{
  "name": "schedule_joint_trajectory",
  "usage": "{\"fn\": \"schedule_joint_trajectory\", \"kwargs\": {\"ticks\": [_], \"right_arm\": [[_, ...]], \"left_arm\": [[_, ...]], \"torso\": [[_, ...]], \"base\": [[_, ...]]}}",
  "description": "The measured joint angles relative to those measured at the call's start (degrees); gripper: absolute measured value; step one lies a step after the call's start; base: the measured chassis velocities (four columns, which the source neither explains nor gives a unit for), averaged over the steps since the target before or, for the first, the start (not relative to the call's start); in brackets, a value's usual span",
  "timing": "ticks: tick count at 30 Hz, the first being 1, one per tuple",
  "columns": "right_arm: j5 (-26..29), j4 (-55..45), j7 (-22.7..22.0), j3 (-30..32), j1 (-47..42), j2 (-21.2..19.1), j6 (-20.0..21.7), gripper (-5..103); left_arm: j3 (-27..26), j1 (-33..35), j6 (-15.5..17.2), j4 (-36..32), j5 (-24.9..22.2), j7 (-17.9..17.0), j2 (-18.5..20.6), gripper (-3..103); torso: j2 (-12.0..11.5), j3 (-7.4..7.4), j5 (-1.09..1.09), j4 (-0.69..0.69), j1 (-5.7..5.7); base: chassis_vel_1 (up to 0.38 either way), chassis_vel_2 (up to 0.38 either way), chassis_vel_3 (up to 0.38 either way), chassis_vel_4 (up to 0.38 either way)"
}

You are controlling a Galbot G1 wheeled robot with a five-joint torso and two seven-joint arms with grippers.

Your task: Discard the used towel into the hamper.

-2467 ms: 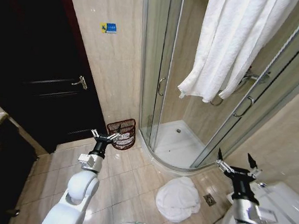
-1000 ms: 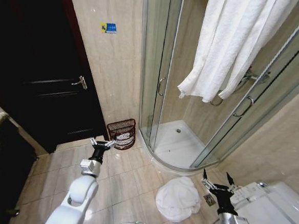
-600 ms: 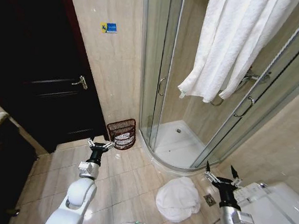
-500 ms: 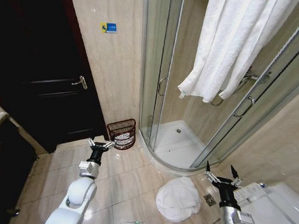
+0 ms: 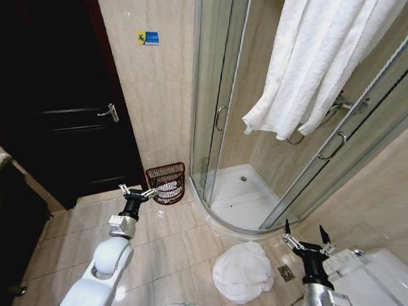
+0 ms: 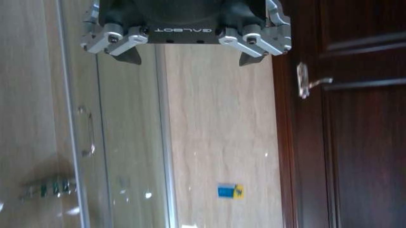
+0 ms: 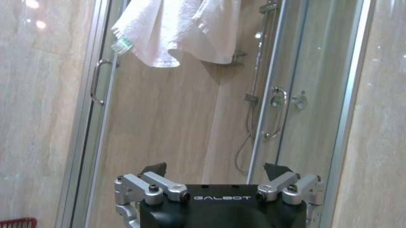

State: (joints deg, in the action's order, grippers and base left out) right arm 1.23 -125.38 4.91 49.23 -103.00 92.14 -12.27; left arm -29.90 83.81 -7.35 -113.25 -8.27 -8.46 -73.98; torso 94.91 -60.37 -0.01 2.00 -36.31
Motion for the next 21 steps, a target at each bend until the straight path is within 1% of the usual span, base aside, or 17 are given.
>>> {"fn": "schedule_joint_trajectory", "kwargs": {"ticks": [1,4,10,13,16,17,20,21], "right_arm": [[-0.9,0.0,-0.2,-0.2,0.2,0.0,0.3,100],[-1.3,0.0,-0.3,-0.3,0.3,0.0,0.4,100],[-1.5,0.0,-0.3,-0.4,0.4,0.0,0.4,100],[-1.8,1.9,-0.4,-0.4,0.2,0.0,-0.7,100],[-2.3,5.0,-0.5,-0.5,-0.1,0.0,-2.4,100],[-2.3,5.0,-0.5,-0.5,-0.1,0.0,-2.4,100],[-2.4,5.3,-0.5,-0.5,-0.2,0.0,-2.7,100],[-2.4,5.3,-0.5,-0.5,-0.2,0.0,-2.7,100]], "left_arm": [[0.2,0.5,-1.1,1.8,0.2,0.0,-0.2,100],[0.3,0.7,-1.7,2.8,0.2,0.0,-0.2,100],[0.1,0.2,-1.9,2.2,0.2,0.0,-0.2,100],[0.1,-0.1,-1.8,1.2,0.2,0.0,-0.2,100],[0.1,-0.1,-0.5,-1.8,-0.3,0.1,0.0,100],[0.1,-0.1,-0.5,-1.8,-0.3,0.1,0.0,100],[-0.4,-0.9,1.5,-5.9,-0.8,0.0,0.3,100],[-0.4,-0.9,1.5,-5.9,-0.8,0.0,0.3,100]], "torso": [[0.0,0.00,0.00,0.01,0.00],[0.0,0.00,0.00,0.01,0.00],[0.0,0.00,0.00,0.00,0.00],[0.0,0.00,0.00,0.00,0.00],[0.0,0.00,0.01,0.00,0.00],[0.0,0.00,0.01,0.00,0.00],[0.0,0.00,0.01,0.00,0.00],[0.0,0.00,0.01,0.00,0.00]], "base": [[0.000,0.000,0.000,0.000],[0.000,0.000,0.000,0.000],[0.000,0.000,0.000,0.000],[0.000,0.000,0.000,0.000],[0.000,0.000,0.000,0.000],[0.000,0.000,0.000,0.000],[0.000,0.000,0.000,0.000],[0.000,0.000,0.000,0.000]]}}
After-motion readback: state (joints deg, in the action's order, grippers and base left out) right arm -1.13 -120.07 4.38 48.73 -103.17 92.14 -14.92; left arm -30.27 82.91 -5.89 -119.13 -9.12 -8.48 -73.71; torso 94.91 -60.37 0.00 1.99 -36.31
